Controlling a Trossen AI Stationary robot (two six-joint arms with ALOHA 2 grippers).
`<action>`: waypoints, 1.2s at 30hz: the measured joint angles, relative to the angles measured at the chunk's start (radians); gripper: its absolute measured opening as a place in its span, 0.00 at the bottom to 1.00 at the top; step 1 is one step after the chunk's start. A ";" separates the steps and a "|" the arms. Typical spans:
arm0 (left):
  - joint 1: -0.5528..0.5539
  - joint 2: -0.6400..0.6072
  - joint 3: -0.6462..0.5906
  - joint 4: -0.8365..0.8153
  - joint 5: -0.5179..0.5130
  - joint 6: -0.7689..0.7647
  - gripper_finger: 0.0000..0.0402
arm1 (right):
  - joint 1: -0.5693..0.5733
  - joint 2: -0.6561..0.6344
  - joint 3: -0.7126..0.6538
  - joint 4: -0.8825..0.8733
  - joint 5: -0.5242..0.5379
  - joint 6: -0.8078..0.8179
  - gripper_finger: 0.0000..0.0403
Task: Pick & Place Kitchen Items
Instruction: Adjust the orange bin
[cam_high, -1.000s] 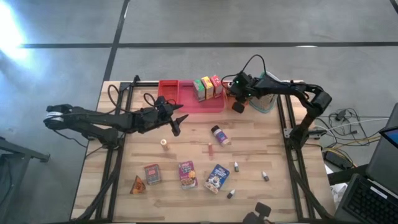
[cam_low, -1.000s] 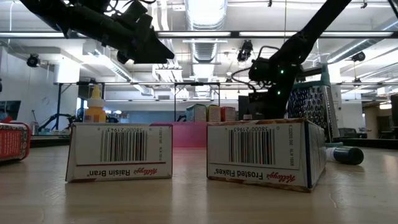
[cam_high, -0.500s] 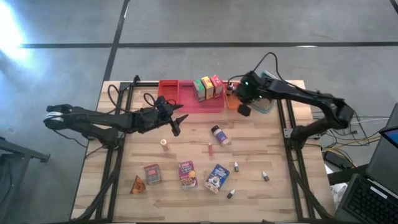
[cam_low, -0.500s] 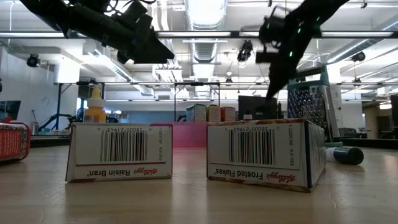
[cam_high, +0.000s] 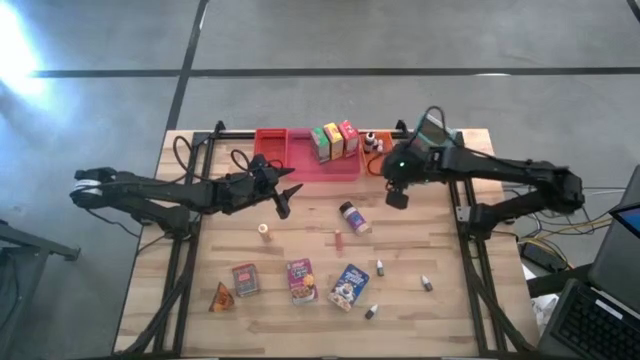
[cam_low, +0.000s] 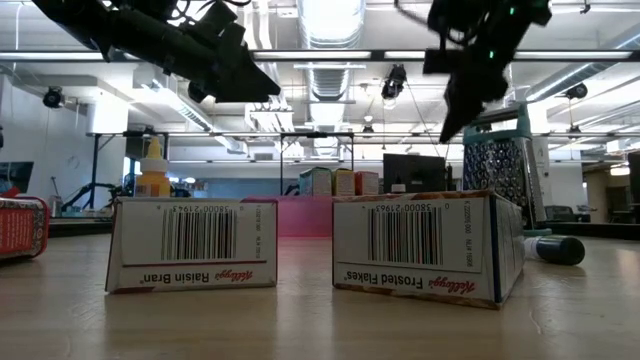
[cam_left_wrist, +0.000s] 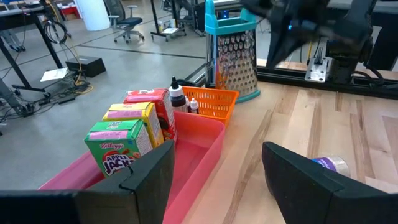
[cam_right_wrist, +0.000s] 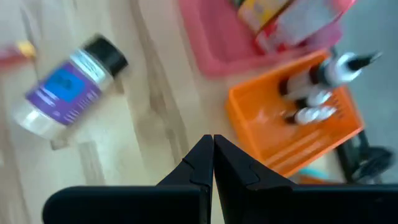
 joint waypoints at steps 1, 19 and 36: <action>0.000 0.000 0.000 0.000 0.000 0.000 0.62 | 0.001 0.017 -0.019 0.005 0.010 0.007 0.02; 0.000 0.000 0.000 -0.005 0.005 -0.007 0.62 | -0.215 0.173 -0.237 0.237 0.212 -0.076 0.02; 0.000 0.000 0.000 -0.004 0.006 -0.007 0.62 | -0.220 0.176 -0.239 0.323 0.081 -0.082 0.02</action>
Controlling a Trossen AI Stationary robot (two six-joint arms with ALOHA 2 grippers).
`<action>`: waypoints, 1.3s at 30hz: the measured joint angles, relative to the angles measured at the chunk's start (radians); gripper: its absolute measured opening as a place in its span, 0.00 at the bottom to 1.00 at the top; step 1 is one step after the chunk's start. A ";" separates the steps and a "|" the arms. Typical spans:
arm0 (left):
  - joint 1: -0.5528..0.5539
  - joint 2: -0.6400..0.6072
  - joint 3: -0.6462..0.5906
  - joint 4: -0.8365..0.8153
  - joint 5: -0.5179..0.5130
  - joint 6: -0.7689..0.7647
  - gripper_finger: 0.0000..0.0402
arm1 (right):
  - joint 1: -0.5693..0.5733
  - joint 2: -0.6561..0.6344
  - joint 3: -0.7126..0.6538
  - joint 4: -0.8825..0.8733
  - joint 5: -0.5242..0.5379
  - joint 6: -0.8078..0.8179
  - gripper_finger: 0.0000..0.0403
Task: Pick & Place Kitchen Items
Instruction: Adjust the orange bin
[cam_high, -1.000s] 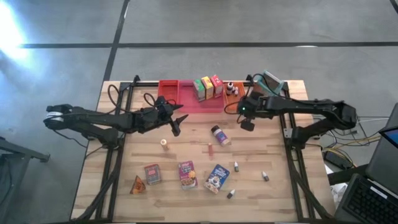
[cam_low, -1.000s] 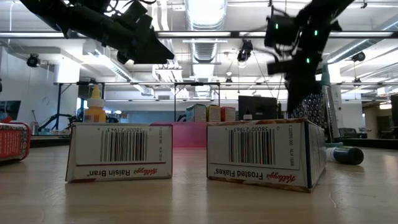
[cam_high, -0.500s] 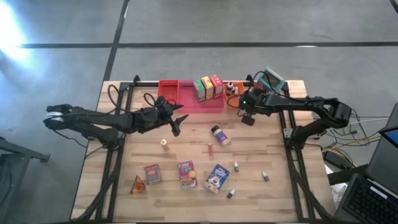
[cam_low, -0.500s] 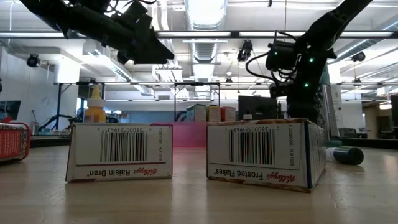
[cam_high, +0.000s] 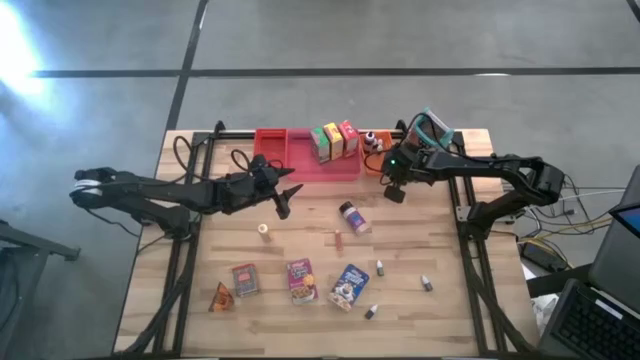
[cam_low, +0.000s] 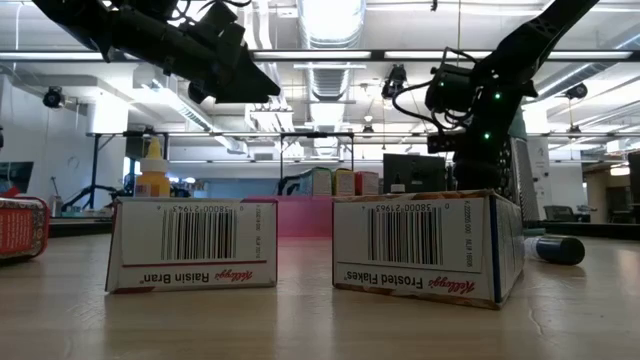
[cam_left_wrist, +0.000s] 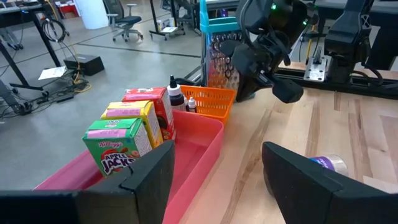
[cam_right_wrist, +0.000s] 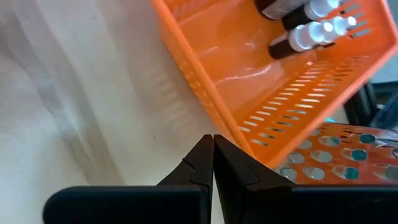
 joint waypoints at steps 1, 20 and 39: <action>0.000 0.000 0.000 0.000 0.000 0.000 0.62 | 0.000 0.000 0.000 0.000 -0.007 0.001 0.02; 0.000 0.000 0.000 0.000 -0.002 0.000 0.62 | 0.006 0.001 -0.003 0.105 -0.094 0.007 0.02; 0.000 0.000 0.000 0.000 -0.001 0.001 0.62 | 0.030 0.000 -0.004 0.216 -0.165 0.050 0.02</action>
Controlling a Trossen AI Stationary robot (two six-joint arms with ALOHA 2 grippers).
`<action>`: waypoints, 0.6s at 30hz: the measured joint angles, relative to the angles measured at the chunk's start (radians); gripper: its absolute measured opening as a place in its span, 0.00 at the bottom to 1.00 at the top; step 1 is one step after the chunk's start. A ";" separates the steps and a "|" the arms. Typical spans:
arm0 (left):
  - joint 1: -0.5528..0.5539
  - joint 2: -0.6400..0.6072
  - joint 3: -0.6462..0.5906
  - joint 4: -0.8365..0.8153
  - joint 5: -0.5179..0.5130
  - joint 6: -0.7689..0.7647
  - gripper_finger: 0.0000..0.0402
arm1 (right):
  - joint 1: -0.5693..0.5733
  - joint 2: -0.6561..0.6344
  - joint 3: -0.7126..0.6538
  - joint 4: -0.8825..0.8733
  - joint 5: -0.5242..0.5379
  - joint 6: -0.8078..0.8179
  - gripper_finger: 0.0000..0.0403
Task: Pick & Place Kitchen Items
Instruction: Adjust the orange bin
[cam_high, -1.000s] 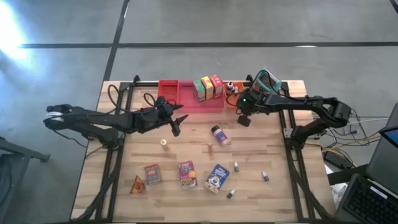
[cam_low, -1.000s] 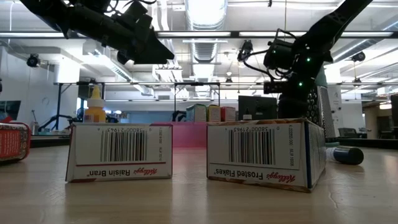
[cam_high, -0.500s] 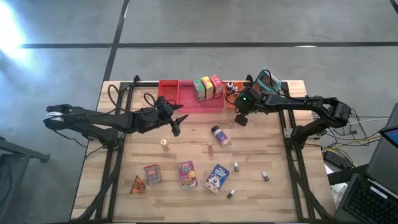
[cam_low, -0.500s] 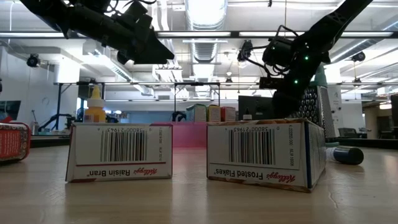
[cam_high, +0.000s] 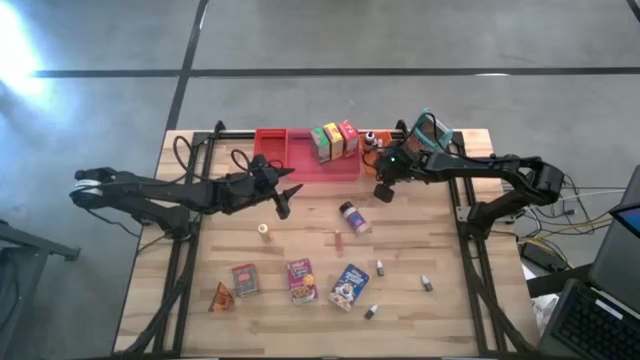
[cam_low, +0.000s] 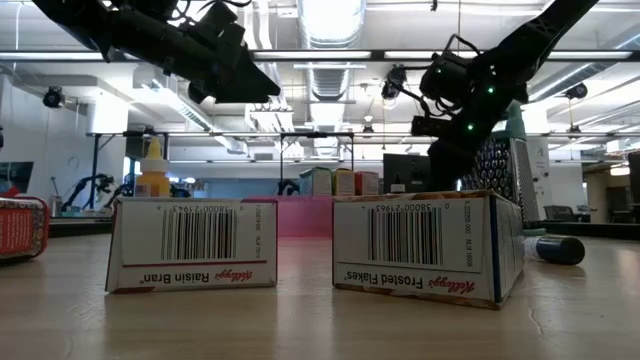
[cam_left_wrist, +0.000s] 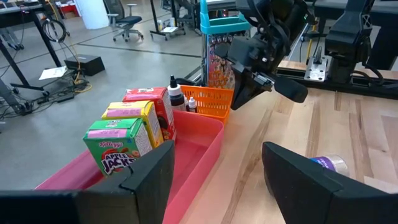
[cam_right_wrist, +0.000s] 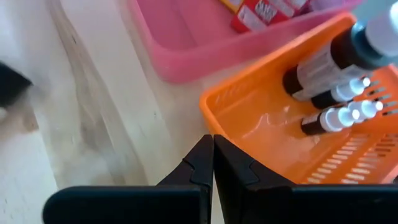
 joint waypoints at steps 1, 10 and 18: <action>0.000 0.000 0.000 0.000 0.000 0.000 0.62 | 0.002 0.000 0.000 0.010 0.000 0.002 0.02; 0.000 0.000 0.000 0.000 0.000 0.000 0.62 | 0.033 0.101 0.000 0.073 0.001 0.002 0.02; 0.000 0.000 0.000 0.000 0.000 0.000 0.62 | 0.042 0.159 0.014 0.114 0.023 -0.018 0.02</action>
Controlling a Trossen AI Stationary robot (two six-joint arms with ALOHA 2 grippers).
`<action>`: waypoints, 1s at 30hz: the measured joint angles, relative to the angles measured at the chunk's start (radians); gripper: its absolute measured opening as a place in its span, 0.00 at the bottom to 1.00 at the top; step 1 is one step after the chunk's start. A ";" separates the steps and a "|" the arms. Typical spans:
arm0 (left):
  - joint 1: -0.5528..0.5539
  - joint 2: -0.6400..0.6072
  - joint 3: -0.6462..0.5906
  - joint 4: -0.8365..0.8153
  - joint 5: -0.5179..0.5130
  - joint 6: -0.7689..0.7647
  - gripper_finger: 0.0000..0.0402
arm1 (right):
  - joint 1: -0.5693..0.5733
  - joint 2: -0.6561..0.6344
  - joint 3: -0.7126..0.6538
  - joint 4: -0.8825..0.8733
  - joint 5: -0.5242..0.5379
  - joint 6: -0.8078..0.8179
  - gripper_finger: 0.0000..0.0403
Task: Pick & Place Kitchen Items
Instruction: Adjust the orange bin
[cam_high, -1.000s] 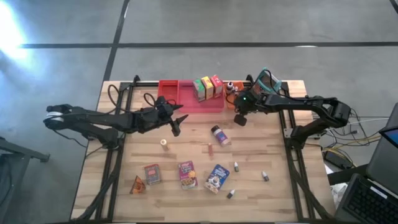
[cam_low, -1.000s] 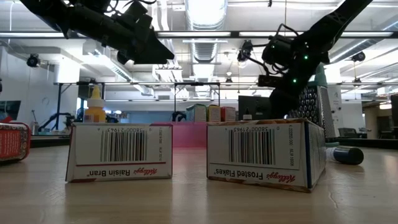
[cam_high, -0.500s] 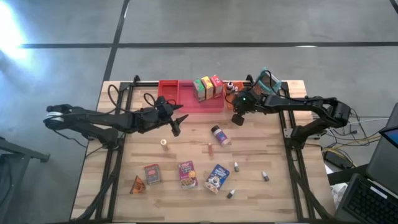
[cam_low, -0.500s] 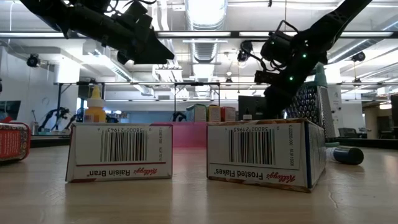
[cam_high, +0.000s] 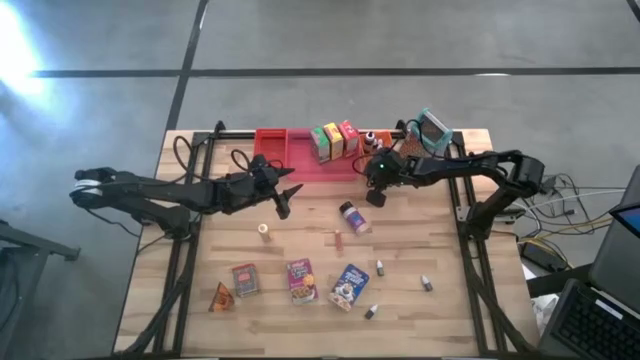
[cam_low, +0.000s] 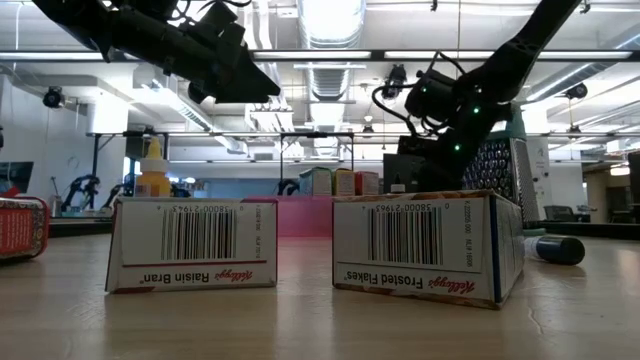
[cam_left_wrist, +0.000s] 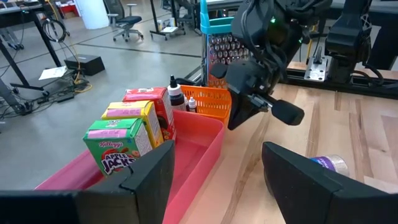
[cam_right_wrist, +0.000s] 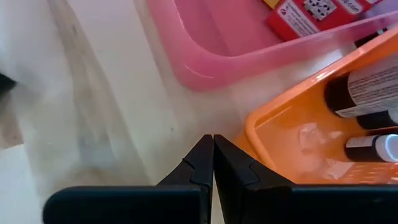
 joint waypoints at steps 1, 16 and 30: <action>0.000 0.000 0.000 0.000 0.000 0.000 0.62 | 0.000 0.000 0.002 -0.001 0.011 -0.006 0.02; 0.000 0.000 0.000 0.000 0.000 0.000 0.62 | -0.001 -0.015 0.020 -0.017 0.066 -0.022 0.02; 0.000 0.000 0.000 0.000 0.000 0.000 0.62 | 0.000 -0.015 0.034 -0.013 -0.015 0.028 0.02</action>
